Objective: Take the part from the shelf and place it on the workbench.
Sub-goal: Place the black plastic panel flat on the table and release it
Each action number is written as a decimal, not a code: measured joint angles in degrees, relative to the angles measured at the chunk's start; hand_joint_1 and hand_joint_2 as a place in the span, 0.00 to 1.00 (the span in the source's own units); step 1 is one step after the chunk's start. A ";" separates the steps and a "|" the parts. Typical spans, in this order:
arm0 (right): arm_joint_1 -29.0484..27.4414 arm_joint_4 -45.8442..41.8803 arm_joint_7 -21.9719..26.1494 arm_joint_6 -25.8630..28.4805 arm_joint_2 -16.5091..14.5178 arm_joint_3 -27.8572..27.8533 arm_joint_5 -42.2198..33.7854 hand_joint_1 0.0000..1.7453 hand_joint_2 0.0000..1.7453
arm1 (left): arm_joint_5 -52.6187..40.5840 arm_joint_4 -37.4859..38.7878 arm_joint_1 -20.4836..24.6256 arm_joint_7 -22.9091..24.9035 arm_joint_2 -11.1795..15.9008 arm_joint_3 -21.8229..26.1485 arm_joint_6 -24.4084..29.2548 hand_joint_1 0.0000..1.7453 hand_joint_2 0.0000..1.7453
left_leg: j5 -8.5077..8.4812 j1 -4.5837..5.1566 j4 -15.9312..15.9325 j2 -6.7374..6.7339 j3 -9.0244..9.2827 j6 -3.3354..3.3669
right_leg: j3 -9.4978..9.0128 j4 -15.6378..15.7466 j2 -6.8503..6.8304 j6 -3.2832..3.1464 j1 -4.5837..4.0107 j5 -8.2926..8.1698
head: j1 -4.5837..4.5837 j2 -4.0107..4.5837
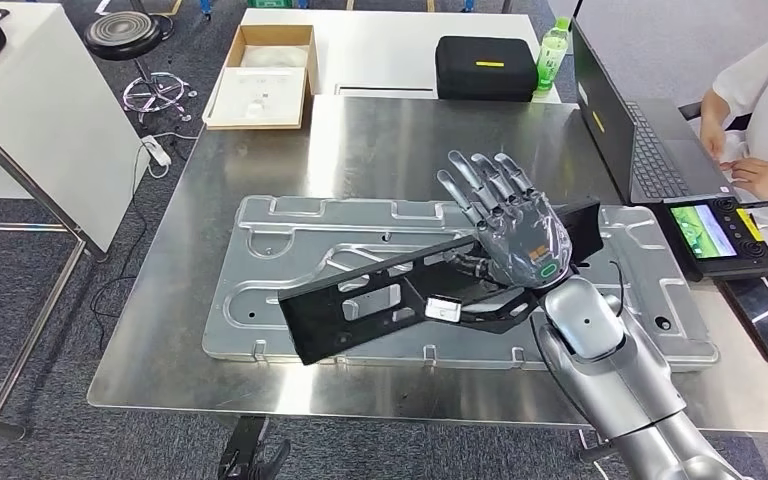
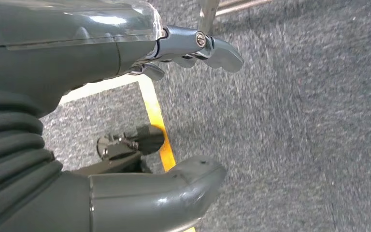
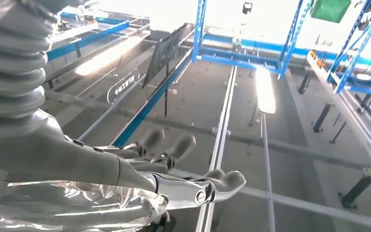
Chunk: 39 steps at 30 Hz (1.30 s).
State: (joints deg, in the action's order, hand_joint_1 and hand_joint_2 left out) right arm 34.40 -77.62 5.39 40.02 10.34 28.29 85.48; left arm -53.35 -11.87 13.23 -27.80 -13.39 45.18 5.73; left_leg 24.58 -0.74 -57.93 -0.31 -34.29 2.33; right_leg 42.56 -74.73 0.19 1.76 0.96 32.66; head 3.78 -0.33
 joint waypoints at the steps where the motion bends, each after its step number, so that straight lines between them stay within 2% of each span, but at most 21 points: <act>1: -0.12 0.08 -0.01 0.00 0.00 -0.02 0.04 0.00 0.00 | 0.00 0.00 -0.04 0.00 -0.03 0.00 0.01 0.00 0.00 | 0.06 -0.05 -0.12 0.01 -0.01 -0.08 | -0.28 0.69 -0.04 0.14 0.19 -1.07 | 0.01 0.00; 4: 0.04 0.08 -0.07 0.01 -0.02 -0.14 0.16 0.00 0.00 | 0.00 0.00 0.03 -0.02 -0.19 0.00 0.08 0.00 0.00 | 0.52 -0.14 -0.76 0.06 -0.04 -0.77 | -5.32 11.25 -0.31 0.33 0.51 -6.24 | 0.01 0.00; 6: 0.09 0.03 -0.13 0.02 -0.02 -0.24 0.26 0.00 0.00 | 0.01 0.00 0.11 -0.04 -0.22 0.00 0.15 0.00 0.00 | 0.70 0.03 -0.98 0.09 -0.16 -1.35 | -6.93 14.84 -0.27 -0.07 0.27 -6.99 | -0.03 0.00; 10: 0.10 0.01 -0.77 0.02 -0.05 -0.40 0.92 0.00 0.00 | 0.01 0.00 -0.03 -0.05 -0.23 0.00 0.34 0.00 0.00 | 1.67 -0.08 -2.04 0.09 -0.57 -2.45 | -6.98 15.17 -0.07 -1.80 0.15 -7.23 | -0.08 0.00; 12: 0.07 0.04 -1.50 0.02 -0.10 -0.51 1.58 0.00 0.00 | 0.01 0.00 -0.13 -0.02 -0.23 0.00 0.50 0.00 0.00 | 4.80 -0.19 -7.32 0.11 -2.83 -2.74 | -7.04 15.34 -0.11 -2.50 0.18 -7.38 | -0.11 0.00; 14: -0.08 0.17 -2.02 0.02 -0.13 -0.63 1.97 0.00 0.00 | 0.00 0.00 -0.18 -0.02 -0.23 0.00 0.63 0.00 0.00 | 8.14 -0.18 -15.06 0.11 -6.36 -2.84 | -6.99 15.31 -0.13 -2.76 -0.08 -7.38 | -0.12 0.00; 15: -0.17 0.28 -2.14 0.02 -0.14 -0.68 2.04 0.00 0.00 | 0.00 0.00 -0.21 -0.02 -0.22 0.00 0.67 0.00 0.00 | 8.62 -0.18 -17.36 0.11 -7.43 -2.80 | -7.00 15.28 -0.12 -2.82 -0.22 -7.36 | -0.11 0.00; 16: -0.23 0.36 -2.19 0.02 -0.14 -0.72 2.05 0.00 0.00 | -0.01 0.00 -0.23 -0.02 -0.22 -0.01 0.68 0.00 0.00 | 7.98 -0.15 -17.48 0.11 -7.48 -2.65 | -7.02 15.25 -0.08 -2.86 -0.34 -7.35 | -0.11 0.00; 17: -0.25 0.42 -2.20 0.02 -0.16 -0.76 2.05 0.00 0.00 | -0.01 0.00 -0.22 -0.02 -0.22 -0.01 0.68 0.00 0.00 | 6.43 -0.10 -15.40 0.12 -6.47 -2.40 | -7.09 15.22 -0.02 -2.87 -0.44 -7.33 | -0.11 0.00; 19: -0.18 0.48 -2.26 0.02 -0.20 -0.85 2.08 0.00 0.00 | -0.02 0.00 -0.12 -0.02 -0.21 -0.05 0.78 0.00 0.00 | 2.73 0.18 -7.24 0.20 -2.48 -1.56 | -7.21 15.14 0.09 -2.80 -0.69 -7.27 | -0.10 0.00; 21: -0.11 0.63 -2.49 0.02 -0.23 -0.95 2.14 0.00 0.00 | -0.03 0.00 0.00 -0.04 -0.21 -0.15 0.95 0.00 0.00 | 1.22 0.51 -1.80 0.28 0.05 -1.03 | -7.10 15.12 0.15 -2.43 -0.80 -7.31 | -0.10 0.00; 25: -0.01 1.03 -3.03 0.02 -0.28 -1.31 2.22 0.00 0.00 | -0.04 0.00 0.03 -0.08 -0.31 -0.37 1.11 0.00 0.00 | 0.64 0.30 -0.27 0.26 0.51 -0.45 | -6.84 14.71 0.11 -1.19 -0.68 -6.91 | -0.08 0.00; 27: 0.11 1.13 -3.12 0.03 -0.31 -1.54 2.23 0.00 0.00 | -0.08 0.00 0.12 -0.09 -0.40 -0.43 1.19 0.00 0.00 | 0.17 0.00 0.36 0.16 0.73 -0.06 | -5.01 10.41 0.09 -0.68 -0.53 -4.11 | -0.03 0.00; 29: -0.05 1.34 -3.14 0.03 -0.33 -1.58 2.23 0.00 0.00 | -0.09 0.00 0.09 -0.09 -0.42 -0.49 1.22 0.00 0.00 | 0.11 0.00 0.39 0.13 0.67 0.06 | -1.65 3.19 0.08 -0.23 -0.31 -0.69 | -0.02 0.00; 30: -0.24 1.47 -3.14 0.03 -0.33 -1.58 2.23 0.00 0.00 | -0.09 0.00 0.03 -0.09 -0.42 -0.50 1.23 0.00 0.00 | 0.13 0.00 0.35 0.13 0.64 0.05 | -0.46 0.75 0.06 -0.05 -0.18 -0.05 | -0.01 0.00; 31: -0.38 1.58 -3.15 0.04 -0.33 -1.59 2.24 0.00 0.00 | -0.09 0.00 0.00 -0.07 -0.43 -0.52 1.23 0.00 0.00 | 0.17 -0.01 0.28 0.13 0.62 0.01 | -0.16 0.26 0.02 0.08 -0.03 -0.49 | -0.02 0.00; 32: -0.43 1.64 -3.17 0.03 -0.33 -1.60 2.25 0.00 0.00 | -0.09 0.00 -0.01 -0.04 -0.44 -0.55 1.25 0.00 0.00 | 0.23 -0.04 0.17 0.14 0.62 -0.08 | -1.00 2.01 -0.04 0.17 0.13 -1.96 | -0.02 0.00; 33: -0.42 1.66 -3.21 0.04 -0.33 -1.62 2.25 0.00 0.00 | -0.09 0.00 0.01 0.01 -0.46 -0.60 1.26 0.00 0.00 | 0.36 -0.08 -0.02 0.16 0.64 -0.24 | -2.76 5.58 -0.14 0.22 0.30 -4.05 | -0.02 0.00; 35: -0.35 1.64 -3.41 0.04 -0.35 -1.69 2.31 0.00 0.00 | -0.08 0.00 0.07 0.19 -0.50 -0.71 1.37 0.00 0.00 | 0.72 0.03 -0.48 0.22 0.54 -0.78 | -6.22 12.64 -0.23 0.05 0.28 -6.67 | -0.03 0.00; 36: -0.38 1.61 -3.56 0.04 -0.37 -1.72 2.34 0.00 0.00 | -0.07 0.00 0.10 0.29 -0.51 -0.75 1.43 0.00 0.00 | 0.83 0.12 -0.65 0.24 0.47 -1.08 | -7.09 14.54 -0.22 -0.17 0.16 -7.10 | -0.05 0.00; 39: -0.41 1.39 -4.55 0.05 -0.34 -1.74 2.40 0.00 0.00 | -0.01 0.00 0.08 0.51 -0.51 -0.79 1.56 0.00 0.00 | 0.91 0.12 -0.68 0.23 0.33 -1.88 | -7.20 15.25 -0.08 -1.26 -0.04 -7.20 | -0.07 0.00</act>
State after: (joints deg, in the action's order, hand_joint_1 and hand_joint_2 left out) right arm 33.98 -76.23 0.84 40.07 10.00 26.56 87.88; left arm -53.36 -11.87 13.32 -27.29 -13.90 44.39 7.28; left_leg 25.49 -0.62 -58.61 -0.08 -33.96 0.44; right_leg 35.35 -59.48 0.10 0.51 0.92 25.46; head 3.71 -0.33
